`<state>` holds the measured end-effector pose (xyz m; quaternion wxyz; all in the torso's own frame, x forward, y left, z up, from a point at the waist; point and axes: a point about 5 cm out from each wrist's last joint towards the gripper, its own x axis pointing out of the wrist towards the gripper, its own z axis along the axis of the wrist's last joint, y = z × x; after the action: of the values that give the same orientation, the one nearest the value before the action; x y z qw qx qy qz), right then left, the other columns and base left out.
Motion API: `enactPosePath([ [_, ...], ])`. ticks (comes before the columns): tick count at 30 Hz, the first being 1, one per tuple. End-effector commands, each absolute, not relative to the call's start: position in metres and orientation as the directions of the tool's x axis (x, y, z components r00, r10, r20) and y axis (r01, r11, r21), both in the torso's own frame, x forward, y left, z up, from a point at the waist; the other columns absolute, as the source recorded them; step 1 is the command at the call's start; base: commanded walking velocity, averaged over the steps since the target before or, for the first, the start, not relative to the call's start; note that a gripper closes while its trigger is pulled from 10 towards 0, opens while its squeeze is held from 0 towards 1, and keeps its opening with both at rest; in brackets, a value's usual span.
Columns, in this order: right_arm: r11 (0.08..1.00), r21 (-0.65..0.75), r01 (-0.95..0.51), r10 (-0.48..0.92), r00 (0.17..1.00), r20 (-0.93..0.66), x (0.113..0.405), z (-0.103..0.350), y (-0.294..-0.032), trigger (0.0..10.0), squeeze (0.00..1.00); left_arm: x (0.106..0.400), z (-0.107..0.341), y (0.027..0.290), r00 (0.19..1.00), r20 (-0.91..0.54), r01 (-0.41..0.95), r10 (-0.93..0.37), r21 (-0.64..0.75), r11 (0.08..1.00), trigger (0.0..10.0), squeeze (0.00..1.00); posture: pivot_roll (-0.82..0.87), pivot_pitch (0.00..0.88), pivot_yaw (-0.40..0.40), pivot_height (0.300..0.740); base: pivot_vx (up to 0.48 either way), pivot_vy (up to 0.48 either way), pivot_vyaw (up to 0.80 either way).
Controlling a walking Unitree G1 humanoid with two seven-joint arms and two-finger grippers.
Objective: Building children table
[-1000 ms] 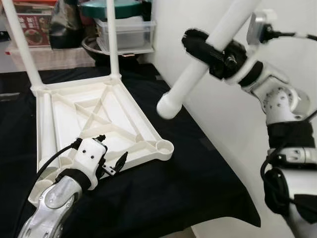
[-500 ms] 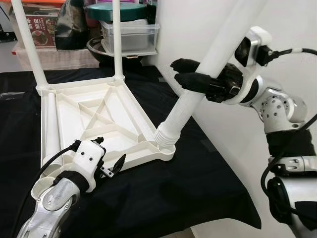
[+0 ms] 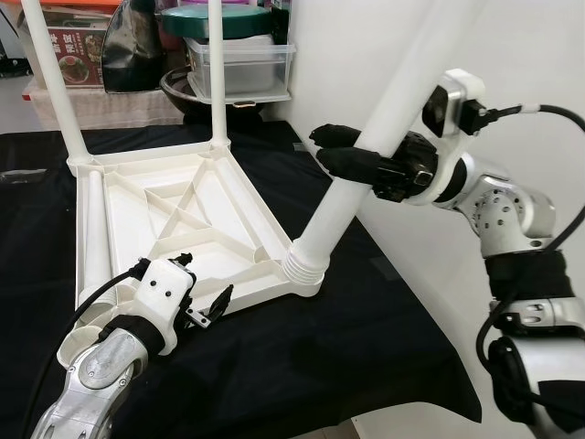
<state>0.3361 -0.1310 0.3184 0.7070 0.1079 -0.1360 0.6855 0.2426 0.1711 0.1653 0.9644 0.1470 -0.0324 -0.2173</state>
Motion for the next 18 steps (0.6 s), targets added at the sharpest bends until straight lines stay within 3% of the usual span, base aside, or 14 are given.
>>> enactPosePath([
  [1, 0.204, -0.012, -0.979, 0.905, 0.184, 0.384, 0.350, 0.327, -0.134, 0.0, 0.00, 0.242, 0.163, 0.168, 0.897, -0.014, 0.426, -0.441, 0.294, 0.856, 10.0, 0.00, 0.15, 0.000, -0.089, 0.740, 0.000, 0.000, 0.00],
  [2, 0.204, -0.012, -0.979, 0.905, 0.184, 0.384, 0.350, 0.327, -0.134, 0.0, 0.00, 0.242, 0.163, 0.168, 0.897, -0.014, 0.426, -0.441, 0.294, 0.856, 10.0, 0.00, 0.15, 0.000, -0.089, 0.740, 0.000, 0.000, 0.00],
  [3, 0.266, 0.018, -0.964, 0.885, 0.251, 0.392, 0.356, 0.328, -0.134, 0.0, 0.00, 0.242, 0.163, 0.168, 0.897, -0.014, 0.426, -0.442, 0.293, 0.856, 10.0, 0.00, 0.15, 0.000, -0.089, 0.740, 0.000, 0.000, 0.00],
  [5, 0.480, 0.151, -0.864, 0.785, 0.500, 0.366, 0.379, 0.325, -0.138, 0.0, 0.00, 0.241, 0.163, 0.168, 0.897, -0.016, 0.427, -0.442, 0.291, 0.856, 10.0, 0.00, 0.16, 0.000, -0.092, 0.740, 0.000, 0.000, 0.00],
  [6, 0.541, 0.191, -0.819, 0.744, 0.572, 0.345, 0.385, 0.323, -0.140, 0.0, 0.00, 0.241, 0.163, 0.168, 0.897, -0.017, 0.427, -0.442, 0.291, 0.856, 10.0, 0.00, 0.16, 0.000, -0.093, 0.740, 0.000, 0.000, 0.00],
  [18, 0.663, 0.256, -0.704, 0.646, 0.710, 0.280, 0.395, 0.313, -0.147, 0.0, 0.00, 0.240, 0.162, 0.169, 0.897, -0.019, 0.429, -0.442, 0.284, 0.857, 10.0, 0.00, 0.15, 0.000, -0.089, 0.740, 0.000, 0.000, 0.00],
])
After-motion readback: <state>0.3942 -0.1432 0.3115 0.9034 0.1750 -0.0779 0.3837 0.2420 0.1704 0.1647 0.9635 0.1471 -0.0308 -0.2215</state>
